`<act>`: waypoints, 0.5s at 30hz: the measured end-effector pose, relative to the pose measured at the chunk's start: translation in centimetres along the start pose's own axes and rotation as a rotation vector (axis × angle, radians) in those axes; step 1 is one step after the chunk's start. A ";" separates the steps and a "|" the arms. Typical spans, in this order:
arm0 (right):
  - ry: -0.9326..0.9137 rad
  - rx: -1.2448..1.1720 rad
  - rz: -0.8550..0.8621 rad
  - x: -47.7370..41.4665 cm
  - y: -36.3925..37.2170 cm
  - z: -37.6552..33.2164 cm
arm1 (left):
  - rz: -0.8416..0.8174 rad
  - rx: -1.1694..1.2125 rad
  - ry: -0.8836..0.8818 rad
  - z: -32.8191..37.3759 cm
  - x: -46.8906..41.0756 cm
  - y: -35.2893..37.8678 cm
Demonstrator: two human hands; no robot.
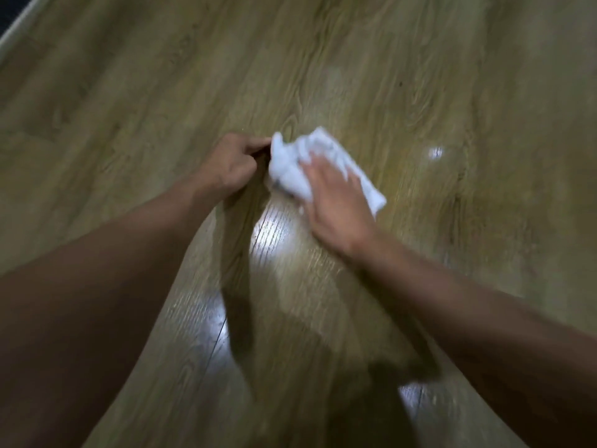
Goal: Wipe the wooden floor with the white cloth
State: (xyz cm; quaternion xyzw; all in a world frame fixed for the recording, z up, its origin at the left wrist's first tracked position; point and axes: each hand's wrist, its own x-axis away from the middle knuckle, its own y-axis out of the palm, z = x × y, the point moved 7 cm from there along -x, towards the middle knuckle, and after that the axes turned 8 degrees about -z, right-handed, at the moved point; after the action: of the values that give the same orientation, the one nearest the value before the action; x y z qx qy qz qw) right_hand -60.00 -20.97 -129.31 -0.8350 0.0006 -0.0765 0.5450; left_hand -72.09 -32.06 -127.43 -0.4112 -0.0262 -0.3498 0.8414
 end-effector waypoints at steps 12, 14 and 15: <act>-0.052 -0.119 0.094 -4.1 -4.2 4.2 | 0.046 -0.253 0.067 -0.3 1.0 1.0; 0.009 -0.120 0.175 -4.0 -3.8 2.2 | 0.051 -0.272 0.064 -0.8 1.2 0.8; -0.006 -0.105 0.130 -2.6 -1.9 0.8 | 0.063 -0.251 0.055 -1.1 1.4 0.7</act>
State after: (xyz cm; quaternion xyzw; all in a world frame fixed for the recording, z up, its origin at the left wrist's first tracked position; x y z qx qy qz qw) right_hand -62.62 -19.29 -128.23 -0.8607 0.0570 -0.0381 0.5044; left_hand -70.87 -33.35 -128.11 -0.5043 0.0538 -0.3348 0.7942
